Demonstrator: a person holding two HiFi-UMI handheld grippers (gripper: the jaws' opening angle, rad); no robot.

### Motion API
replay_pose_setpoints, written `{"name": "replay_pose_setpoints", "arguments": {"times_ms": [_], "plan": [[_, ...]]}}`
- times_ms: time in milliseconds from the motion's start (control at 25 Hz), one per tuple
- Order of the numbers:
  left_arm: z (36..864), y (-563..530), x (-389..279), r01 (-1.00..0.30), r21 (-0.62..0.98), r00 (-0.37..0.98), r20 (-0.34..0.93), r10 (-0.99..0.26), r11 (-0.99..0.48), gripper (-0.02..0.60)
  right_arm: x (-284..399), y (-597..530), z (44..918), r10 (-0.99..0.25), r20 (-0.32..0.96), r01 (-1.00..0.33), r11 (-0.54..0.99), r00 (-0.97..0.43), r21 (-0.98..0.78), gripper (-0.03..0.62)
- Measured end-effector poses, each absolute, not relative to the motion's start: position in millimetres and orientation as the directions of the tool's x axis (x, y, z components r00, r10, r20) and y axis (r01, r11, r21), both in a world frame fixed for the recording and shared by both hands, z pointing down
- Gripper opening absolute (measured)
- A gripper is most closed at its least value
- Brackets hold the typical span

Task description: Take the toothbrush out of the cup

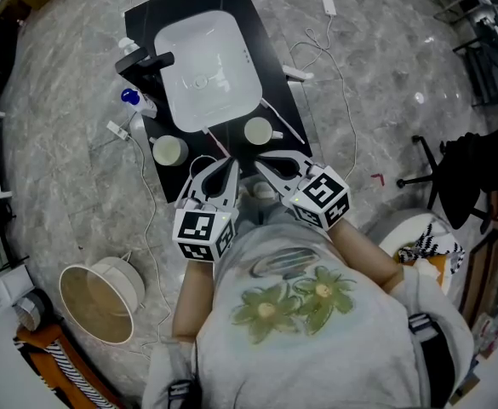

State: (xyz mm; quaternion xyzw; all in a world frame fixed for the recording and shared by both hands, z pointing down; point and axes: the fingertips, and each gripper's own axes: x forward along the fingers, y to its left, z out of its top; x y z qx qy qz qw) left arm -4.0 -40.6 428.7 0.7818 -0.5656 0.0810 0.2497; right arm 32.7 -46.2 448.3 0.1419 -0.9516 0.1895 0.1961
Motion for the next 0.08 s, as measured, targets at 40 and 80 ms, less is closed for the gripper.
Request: {"name": "replay_pose_setpoints", "arguments": {"times_ms": [40,80], "plan": [[429.2,-40.1,-3.9,-0.925,0.299,0.347,0.410,-0.844,-0.235,0.018,33.0,-46.1,449.0,-0.196,0.430,-0.346,0.888,-0.882,-0.304,0.041],[429.7,-39.6,-3.8,-0.925,0.300,0.347,0.410,-0.843,-0.235,0.018,33.3,-46.1,449.6,-0.196,0.432,-0.347,0.888,-0.880,-0.304,0.041]]}}
